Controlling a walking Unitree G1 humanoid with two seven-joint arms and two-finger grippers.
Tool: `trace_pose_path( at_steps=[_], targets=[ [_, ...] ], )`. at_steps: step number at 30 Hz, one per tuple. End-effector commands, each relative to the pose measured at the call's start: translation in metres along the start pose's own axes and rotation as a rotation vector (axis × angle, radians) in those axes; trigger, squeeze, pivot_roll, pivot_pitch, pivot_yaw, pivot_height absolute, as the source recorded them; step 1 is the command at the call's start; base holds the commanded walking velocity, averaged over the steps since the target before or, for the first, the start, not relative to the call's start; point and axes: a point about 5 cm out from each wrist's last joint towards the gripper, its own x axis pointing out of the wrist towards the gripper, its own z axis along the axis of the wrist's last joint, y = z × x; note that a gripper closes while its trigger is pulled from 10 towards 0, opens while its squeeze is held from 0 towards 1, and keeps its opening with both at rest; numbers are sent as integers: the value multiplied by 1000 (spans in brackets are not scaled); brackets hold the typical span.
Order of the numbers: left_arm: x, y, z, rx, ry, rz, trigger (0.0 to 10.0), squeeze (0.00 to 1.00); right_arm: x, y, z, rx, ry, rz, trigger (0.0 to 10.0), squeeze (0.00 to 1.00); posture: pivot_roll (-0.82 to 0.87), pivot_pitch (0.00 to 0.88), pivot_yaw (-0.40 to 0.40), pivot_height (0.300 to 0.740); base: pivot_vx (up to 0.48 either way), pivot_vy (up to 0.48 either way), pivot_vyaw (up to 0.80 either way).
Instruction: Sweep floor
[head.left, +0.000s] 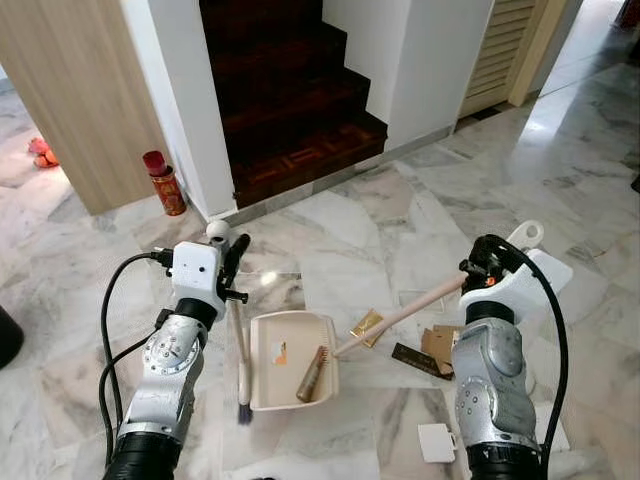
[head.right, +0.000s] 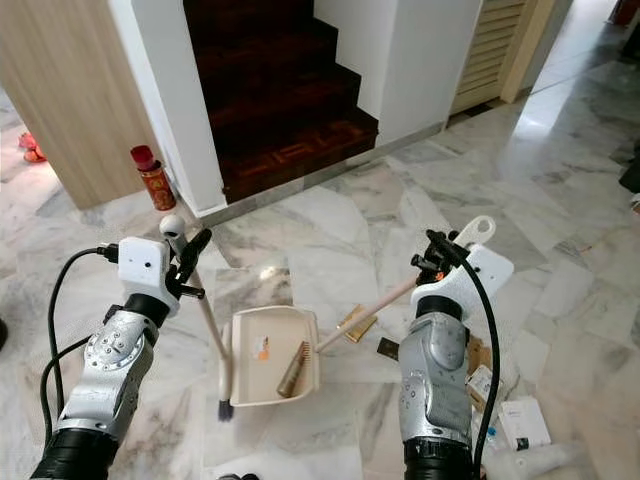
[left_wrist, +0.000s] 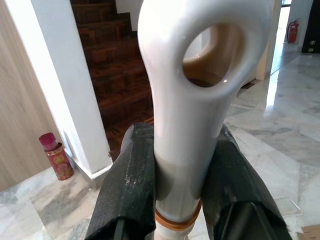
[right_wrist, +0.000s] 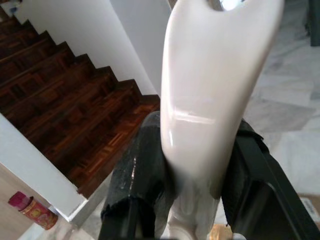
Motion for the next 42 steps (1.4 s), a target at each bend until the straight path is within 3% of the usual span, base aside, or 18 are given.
trace_pose_path(
  at_steps=[1,23,42],
  targets=[
    [7,-3,13,-20,-60,-3,10000,0,3,19,22,135,-70,44,10000,0,-34,10,-6,740,0,0,0],
    [5,-3,16,-18,-82,29,10000,0,1,23,20,100,-54,70,10000,0,-38,0,-3,740,0,0,0],
    [5,-5,15,-24,-72,31,10000,0,-1,25,16,53,-46,94,10000,0,-33,15,-2,740,0,254,95]
  ],
)
